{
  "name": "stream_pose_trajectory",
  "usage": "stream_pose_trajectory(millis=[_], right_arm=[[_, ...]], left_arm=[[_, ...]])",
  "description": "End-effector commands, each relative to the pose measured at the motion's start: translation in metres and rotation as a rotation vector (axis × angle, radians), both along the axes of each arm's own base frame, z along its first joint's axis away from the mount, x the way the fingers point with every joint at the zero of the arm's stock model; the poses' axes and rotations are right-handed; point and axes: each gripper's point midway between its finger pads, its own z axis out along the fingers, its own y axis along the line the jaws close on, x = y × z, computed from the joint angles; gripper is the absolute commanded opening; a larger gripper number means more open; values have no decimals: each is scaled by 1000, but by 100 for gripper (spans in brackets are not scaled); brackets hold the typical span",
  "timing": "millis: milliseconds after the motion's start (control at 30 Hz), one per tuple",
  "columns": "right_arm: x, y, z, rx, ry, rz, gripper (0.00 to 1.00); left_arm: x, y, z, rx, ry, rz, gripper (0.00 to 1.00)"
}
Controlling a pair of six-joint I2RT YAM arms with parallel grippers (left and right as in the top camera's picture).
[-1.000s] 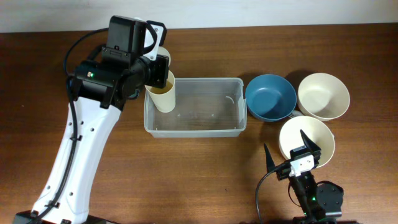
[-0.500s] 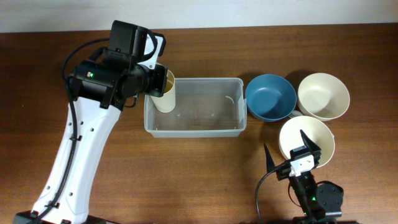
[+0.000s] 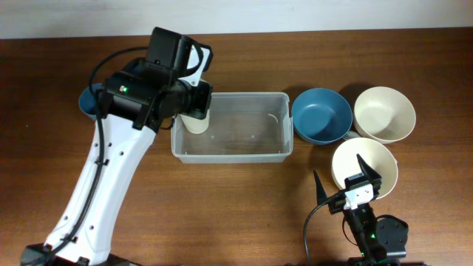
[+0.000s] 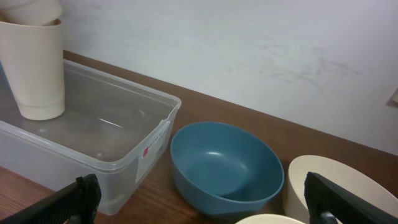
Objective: Pack container
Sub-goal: 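Lift the cream cup and stack it into the cup in the bin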
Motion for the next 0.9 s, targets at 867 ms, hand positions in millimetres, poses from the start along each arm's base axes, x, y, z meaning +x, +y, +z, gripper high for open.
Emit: stream_pose_trajectory(millis=[867], right_arm=[[-1,3,-3,-3,6,13,99]], left_arm=[[12,18,-3,105,-31,54,31]])
